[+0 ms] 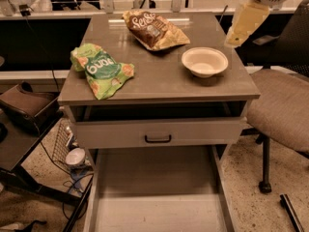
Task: Place brown chip bag into middle drawer
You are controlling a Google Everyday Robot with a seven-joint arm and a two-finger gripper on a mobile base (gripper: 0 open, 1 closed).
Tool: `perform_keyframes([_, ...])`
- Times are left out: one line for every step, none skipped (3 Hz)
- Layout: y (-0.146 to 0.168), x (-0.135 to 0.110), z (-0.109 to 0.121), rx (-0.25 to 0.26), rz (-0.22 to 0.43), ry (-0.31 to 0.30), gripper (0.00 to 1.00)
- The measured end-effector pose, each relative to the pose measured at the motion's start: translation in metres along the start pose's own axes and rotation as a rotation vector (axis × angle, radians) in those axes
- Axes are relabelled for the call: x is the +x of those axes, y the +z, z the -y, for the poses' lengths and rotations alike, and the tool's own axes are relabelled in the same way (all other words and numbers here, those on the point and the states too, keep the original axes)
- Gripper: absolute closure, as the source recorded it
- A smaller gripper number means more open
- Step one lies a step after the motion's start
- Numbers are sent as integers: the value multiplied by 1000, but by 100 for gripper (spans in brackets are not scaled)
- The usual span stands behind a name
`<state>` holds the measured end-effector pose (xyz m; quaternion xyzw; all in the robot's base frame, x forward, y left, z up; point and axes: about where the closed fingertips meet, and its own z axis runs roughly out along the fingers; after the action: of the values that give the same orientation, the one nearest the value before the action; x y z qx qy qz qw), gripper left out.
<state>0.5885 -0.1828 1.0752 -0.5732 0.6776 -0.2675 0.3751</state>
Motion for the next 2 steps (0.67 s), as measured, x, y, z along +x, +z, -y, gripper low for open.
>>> perform_keyframes([36,-29,11,-21,62,-16,0])
perform_keyframes([98,-66,27,-58,114,-17,0])
